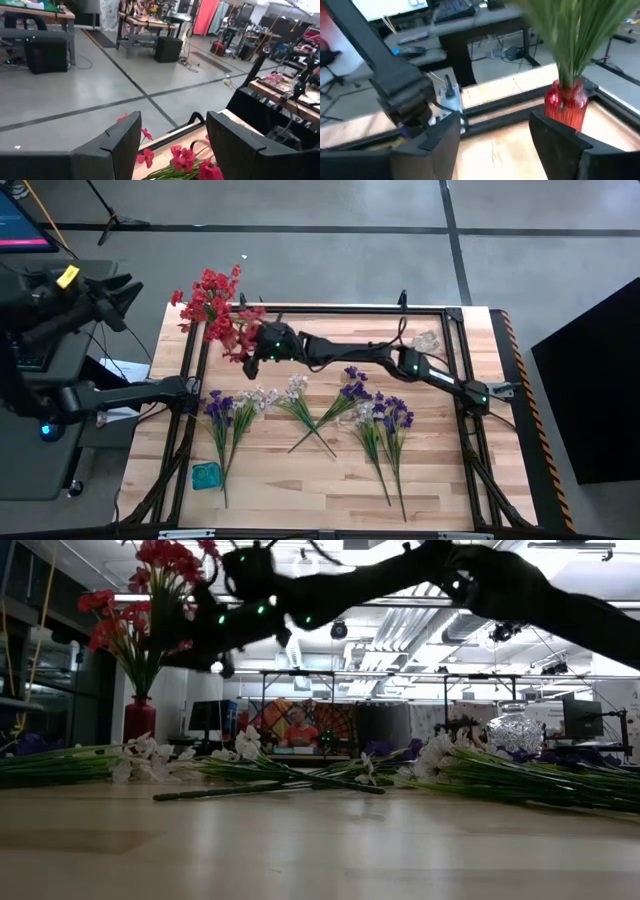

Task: Sort flowers into vase by color
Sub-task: Put the red flowers into the red vase

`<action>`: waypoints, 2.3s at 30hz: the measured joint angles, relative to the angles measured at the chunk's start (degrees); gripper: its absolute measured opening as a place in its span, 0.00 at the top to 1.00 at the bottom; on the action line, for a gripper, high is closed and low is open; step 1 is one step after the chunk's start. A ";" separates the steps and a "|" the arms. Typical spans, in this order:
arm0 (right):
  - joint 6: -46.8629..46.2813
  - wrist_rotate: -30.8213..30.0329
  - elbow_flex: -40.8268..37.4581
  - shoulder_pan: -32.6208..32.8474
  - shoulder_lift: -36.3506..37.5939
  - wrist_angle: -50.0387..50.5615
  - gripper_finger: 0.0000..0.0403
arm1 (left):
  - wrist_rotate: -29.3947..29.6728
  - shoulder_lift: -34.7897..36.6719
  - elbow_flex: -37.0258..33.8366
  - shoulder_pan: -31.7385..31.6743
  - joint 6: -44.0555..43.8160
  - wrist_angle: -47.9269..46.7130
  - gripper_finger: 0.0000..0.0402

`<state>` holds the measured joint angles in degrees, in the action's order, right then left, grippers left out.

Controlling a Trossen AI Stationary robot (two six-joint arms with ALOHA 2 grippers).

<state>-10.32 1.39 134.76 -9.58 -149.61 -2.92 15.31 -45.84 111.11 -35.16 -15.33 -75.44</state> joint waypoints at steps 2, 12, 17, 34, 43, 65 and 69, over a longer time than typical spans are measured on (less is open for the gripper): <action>-1.82 -2.54 -2.08 0.15 -0.18 -1.45 0.42 | 0.00 0.56 -0.02 0.00 -0.20 0.00 0.48; -6.86 -1.40 -6.50 -3.29 -0.02 -18.58 0.46 | 0.02 1.26 -0.02 0.00 -4.47 0.37 0.48; 0.06 -0.20 -6.67 -3.43 -3.60 -22.67 0.51 | 0.02 1.24 -0.02 0.00 -5.11 1.78 0.48; 7.69 2.66 0.30 -4.77 -8.64 -27.08 0.53 | -5.34 1.35 -20.35 0.00 -2.39 13.91 0.48; 6.38 2.79 0.26 -5.17 -8.41 -23.01 0.53 | -18.11 12.44 -40.82 0.02 -12.13 24.75 0.48; 16.68 12.07 0.21 -14.47 17.33 33.08 1.00 | -6.30 24.42 -74.04 -6.88 -31.49 6.44 1.00; 19.70 9.17 0.21 -14.43 21.66 40.18 1.00 | -0.19 22.21 -79.38 -6.84 -33.69 14.48 1.00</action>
<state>9.38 10.56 134.98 -24.01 -127.95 37.26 15.13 -23.63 31.73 -42.00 -49.02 -60.96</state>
